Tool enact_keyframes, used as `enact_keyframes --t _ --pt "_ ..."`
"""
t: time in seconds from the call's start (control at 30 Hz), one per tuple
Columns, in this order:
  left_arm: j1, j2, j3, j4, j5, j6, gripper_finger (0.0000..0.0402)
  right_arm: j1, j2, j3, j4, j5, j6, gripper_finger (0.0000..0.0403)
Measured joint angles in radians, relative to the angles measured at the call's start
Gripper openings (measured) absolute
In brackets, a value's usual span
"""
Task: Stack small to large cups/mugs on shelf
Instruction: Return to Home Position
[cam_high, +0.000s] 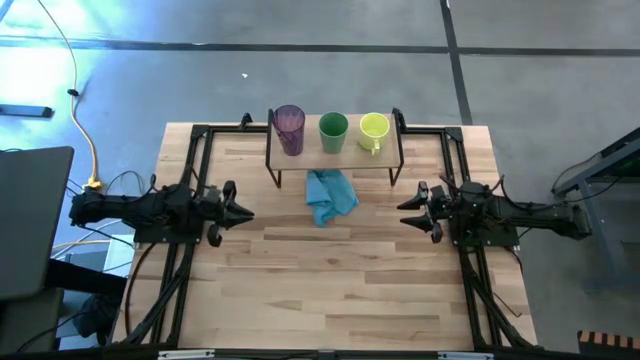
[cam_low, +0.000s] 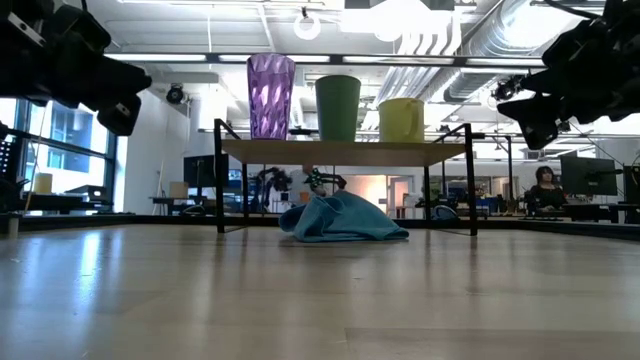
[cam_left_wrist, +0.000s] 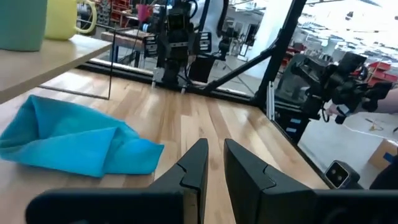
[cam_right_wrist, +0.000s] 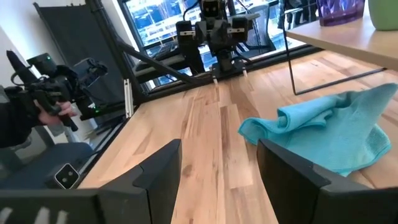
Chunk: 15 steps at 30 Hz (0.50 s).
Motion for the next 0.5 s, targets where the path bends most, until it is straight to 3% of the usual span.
enact_keyframes --t 0.5 --pt "0.000 0.028 0.000 0.000 -0.014 -0.027 0.0042 0.000 0.005 0.001 -0.003 0.026 0.006 0.0199"
